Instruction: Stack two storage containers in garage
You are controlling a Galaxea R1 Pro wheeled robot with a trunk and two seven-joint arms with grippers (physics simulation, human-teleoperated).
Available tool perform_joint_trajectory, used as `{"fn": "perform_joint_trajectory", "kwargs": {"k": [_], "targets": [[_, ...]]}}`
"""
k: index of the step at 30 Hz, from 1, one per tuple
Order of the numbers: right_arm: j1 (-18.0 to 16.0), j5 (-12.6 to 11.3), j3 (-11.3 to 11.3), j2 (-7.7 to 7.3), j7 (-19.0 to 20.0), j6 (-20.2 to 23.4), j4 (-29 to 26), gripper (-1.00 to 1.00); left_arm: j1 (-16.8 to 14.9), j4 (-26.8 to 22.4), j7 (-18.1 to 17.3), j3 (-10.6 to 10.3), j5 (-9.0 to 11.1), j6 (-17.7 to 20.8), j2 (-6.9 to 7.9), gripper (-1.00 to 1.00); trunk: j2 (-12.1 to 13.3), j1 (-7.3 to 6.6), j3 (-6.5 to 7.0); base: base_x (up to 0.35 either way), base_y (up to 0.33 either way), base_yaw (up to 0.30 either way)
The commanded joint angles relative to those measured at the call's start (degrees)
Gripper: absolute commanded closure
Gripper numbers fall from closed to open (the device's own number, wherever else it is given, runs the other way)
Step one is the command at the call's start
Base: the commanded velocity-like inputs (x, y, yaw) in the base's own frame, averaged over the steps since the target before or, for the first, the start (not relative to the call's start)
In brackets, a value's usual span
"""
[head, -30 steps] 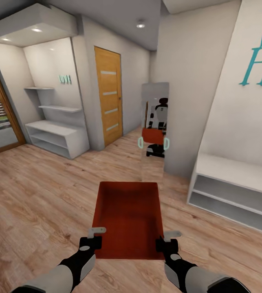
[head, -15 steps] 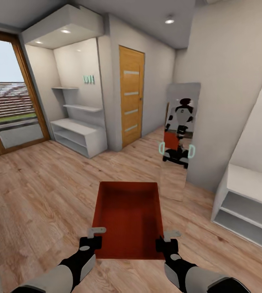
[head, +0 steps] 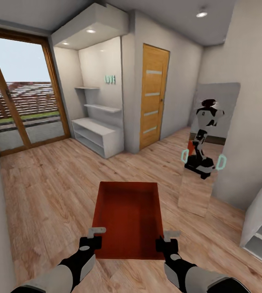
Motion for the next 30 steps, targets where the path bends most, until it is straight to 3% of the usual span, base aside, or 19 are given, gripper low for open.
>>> {"fn": "perform_joint_trajectory", "kwargs": {"k": [1, 30], "targets": [[-0.1, 2.0, -2.2, -0.94, 0.2, -0.5, -0.1, 1.00, -0.1, 0.1, 0.5, 2.2, 5.1, 0.1, 3.36, 1.00, 0.0, 0.04, -0.06, 0.323, 0.000, 0.116], [-0.1, 1.6, -2.2, -0.98, 0.2, -0.4, -0.1, 1.00, -0.1, 0.1, 0.5, 2.2, 5.1, 0.1, 3.36, 1.00, 0.0, 0.04, -0.06, 0.323, 0.000, 0.007]]}}
